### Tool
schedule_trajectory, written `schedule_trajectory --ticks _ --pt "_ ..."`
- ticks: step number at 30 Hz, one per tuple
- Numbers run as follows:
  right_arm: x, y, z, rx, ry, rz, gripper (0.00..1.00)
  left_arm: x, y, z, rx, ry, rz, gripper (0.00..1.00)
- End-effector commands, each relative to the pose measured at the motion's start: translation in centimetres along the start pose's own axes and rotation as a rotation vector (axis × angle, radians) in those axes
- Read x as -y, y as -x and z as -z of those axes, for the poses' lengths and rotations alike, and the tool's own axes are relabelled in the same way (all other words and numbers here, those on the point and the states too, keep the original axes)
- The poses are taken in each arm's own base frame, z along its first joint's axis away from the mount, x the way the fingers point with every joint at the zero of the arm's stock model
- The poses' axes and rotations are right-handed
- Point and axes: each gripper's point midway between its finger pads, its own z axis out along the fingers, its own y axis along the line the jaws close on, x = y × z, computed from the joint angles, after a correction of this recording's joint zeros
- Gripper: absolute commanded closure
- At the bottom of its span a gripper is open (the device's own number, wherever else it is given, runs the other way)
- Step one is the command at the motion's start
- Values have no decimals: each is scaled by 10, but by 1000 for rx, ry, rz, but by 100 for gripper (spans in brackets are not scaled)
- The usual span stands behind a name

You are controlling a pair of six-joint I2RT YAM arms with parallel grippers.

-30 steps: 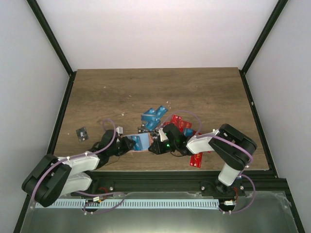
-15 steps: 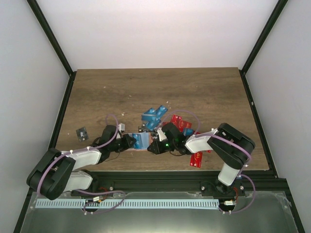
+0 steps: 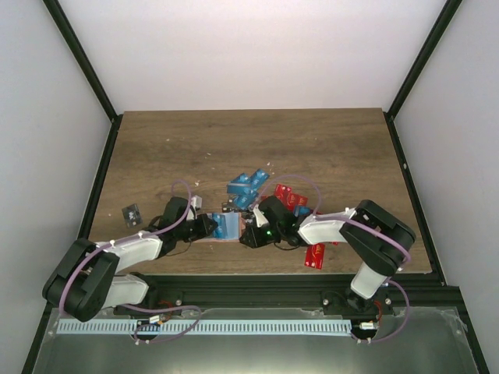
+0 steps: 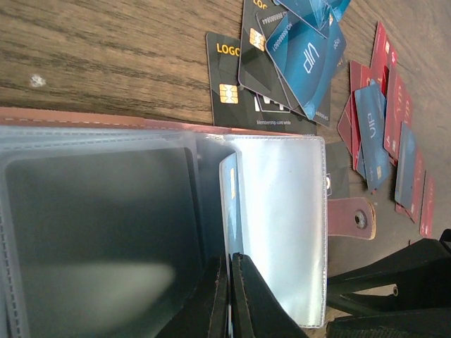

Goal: Put the credit cards into the card holder

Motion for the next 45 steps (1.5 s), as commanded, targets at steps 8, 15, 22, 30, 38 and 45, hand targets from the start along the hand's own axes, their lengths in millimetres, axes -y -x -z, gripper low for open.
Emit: schedule_trajectory --ticks 8,15,22,30,38,45 --pt "-10 23 15 38 -45 13 73 -12 -3 4 -17 67 -28 96" --pt "-11 42 7 67 -64 17 76 -10 6 7 0 63 -61 96" --pt "9 46 -9 71 -126 -24 81 -7 5 4 -10 27 -73 96" --pt "32 32 -15 43 -206 -59 88 3 -4 -5 -66 -60 -95 96" --pt "34 28 -13 31 -219 -52 93 2 -5 -8 -70 -65 -91 96" --pt "38 22 -4 24 -246 -46 93 -11 8 4 11 47 -96 96"
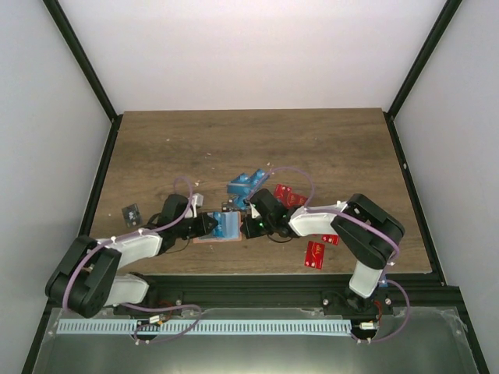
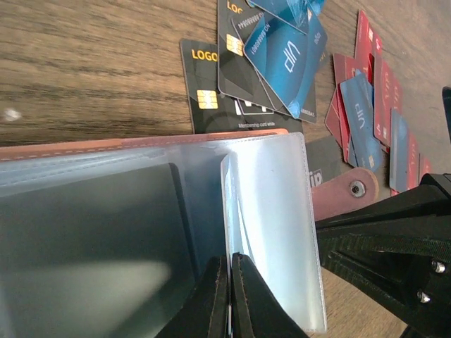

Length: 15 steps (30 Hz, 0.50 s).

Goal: Put the credit cards into the card holder

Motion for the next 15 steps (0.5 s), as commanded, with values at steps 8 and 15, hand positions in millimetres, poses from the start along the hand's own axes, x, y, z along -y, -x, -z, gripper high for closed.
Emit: schedule_trajectory --ticks 8,15 --pt "10 -10 5 -28 -34 10 93 -18 5 16 87 108 -15 96" --pt "6 -12 0 -43 -2 17 94 -12 -2 1 41 30 32 96"
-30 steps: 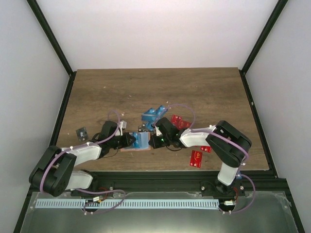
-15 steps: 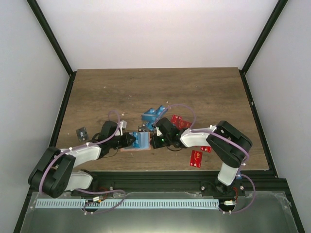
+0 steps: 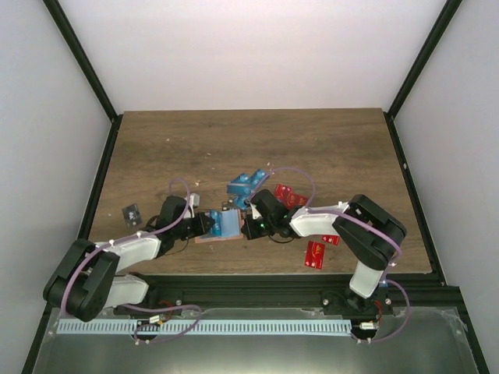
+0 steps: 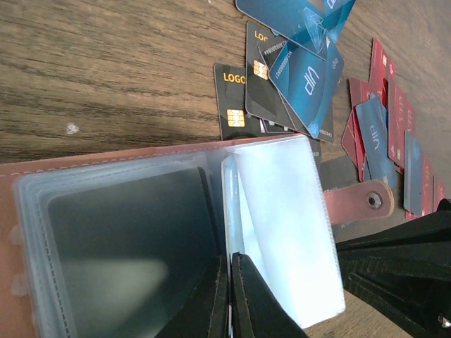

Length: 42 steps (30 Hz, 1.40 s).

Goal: Put the credit cards into the card holder

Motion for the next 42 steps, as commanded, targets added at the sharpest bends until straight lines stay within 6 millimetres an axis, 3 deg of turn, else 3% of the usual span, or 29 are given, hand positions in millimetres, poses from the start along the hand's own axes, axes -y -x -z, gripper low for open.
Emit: schedule_trajectory --ticks 1,17,27,42 --pt "6 -9 -4 -33 -2 2 93 -2 -10 -8 -34 -30 54 96" --pt "4 -11 -6 -49 8 37 94 0 -17 -8 -68 -91 217 94" --pt "2 -16 -13 -75 41 43 94 -9 -24 -15 -98 -140 312 96" --pt "9 -32 -23 -121 47 29 98 -13 -17 -19 -58 -130 347 96"
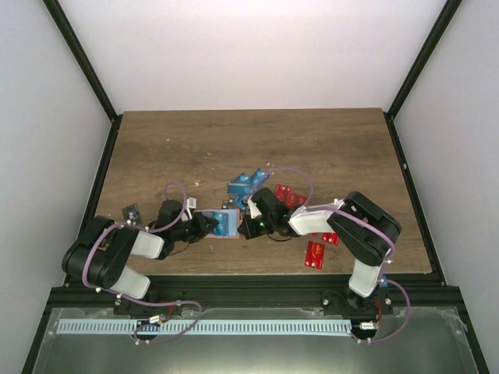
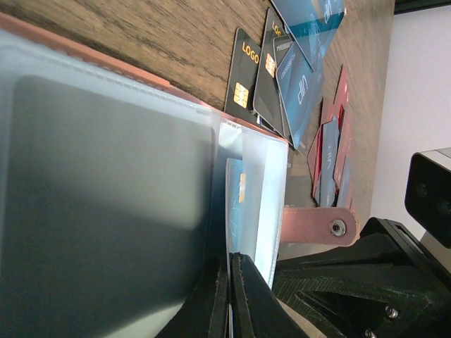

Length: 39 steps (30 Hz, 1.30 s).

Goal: Put the credit cards into the card holder

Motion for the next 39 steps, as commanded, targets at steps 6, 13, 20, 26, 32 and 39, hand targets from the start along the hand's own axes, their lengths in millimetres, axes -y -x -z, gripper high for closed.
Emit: schedule_trajectory --ticks 6,13,20,26,32,39 --pt "22 -34 -13 -106 -53 -23 98 -20 -1 1 15 89 -1 96" --pt "22 -35 -15 -115 -50 -19 99 -20 9 10 76 123 -31 96" --pt "22 -35 -17 -121 -49 -15 99 -21 15 16 114 158 -62 96" --pt "21 -34 -18 -125 -46 -14 99 -16 18 13 119 130 -104 96" --pt "21 -34 -19 -125 -47 -13 99 -11 12 6 84 71 -109 96" --pt "21 -32 -22 -128 -45 -12 99 -7 6 0 36 42 -126 96"
